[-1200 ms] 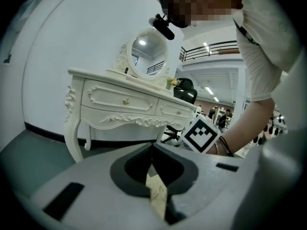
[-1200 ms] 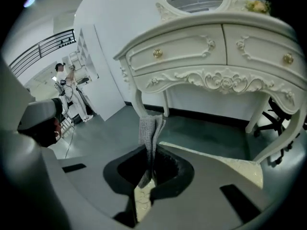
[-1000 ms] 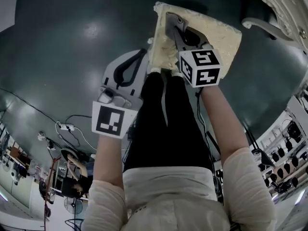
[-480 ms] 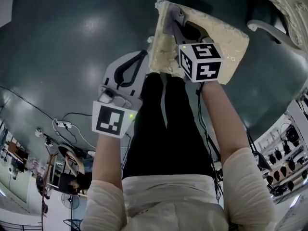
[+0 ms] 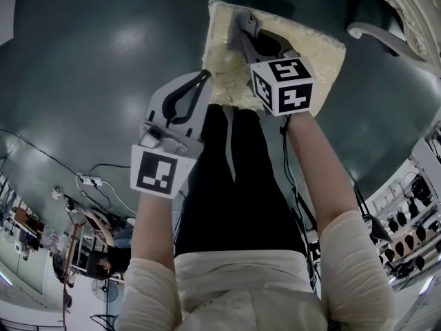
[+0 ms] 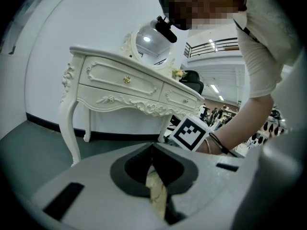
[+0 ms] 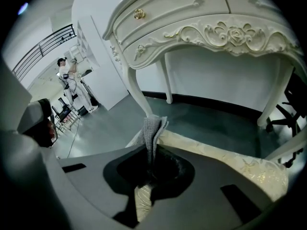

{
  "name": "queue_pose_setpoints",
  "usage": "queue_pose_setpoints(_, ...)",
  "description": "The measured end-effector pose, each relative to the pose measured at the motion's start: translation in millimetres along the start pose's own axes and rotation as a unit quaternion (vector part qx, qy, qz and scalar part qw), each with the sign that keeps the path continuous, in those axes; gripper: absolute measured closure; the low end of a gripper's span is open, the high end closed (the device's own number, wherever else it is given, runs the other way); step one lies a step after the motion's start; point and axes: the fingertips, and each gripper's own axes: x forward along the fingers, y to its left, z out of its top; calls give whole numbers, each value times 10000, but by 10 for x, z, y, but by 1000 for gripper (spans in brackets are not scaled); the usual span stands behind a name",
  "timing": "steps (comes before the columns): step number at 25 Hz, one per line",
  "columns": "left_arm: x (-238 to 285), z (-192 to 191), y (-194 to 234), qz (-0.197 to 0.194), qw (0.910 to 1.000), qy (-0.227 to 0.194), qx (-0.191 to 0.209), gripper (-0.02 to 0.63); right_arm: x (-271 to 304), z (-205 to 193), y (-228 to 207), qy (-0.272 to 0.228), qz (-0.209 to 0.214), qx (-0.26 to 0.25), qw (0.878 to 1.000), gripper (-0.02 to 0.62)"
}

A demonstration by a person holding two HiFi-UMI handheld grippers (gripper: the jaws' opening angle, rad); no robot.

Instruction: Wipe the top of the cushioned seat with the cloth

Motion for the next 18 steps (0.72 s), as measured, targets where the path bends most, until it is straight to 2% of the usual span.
queue_pose_setpoints(6, 182, 32, -350, -123, 9999, 13, 49, 603, -210, -103, -291, -58, 49, 396, 9992, 568)
queue_pose_setpoints(14, 430, -66, -738, -443, 9988, 196, 66, 603, -379, -239, -588, -84, 27, 455, 9989, 568)
queue_pose_setpoints(18, 480, -25, -867, -475, 9988, 155, 17, 603, -468, -293, -698, -60, -10, 453, 9990, 568)
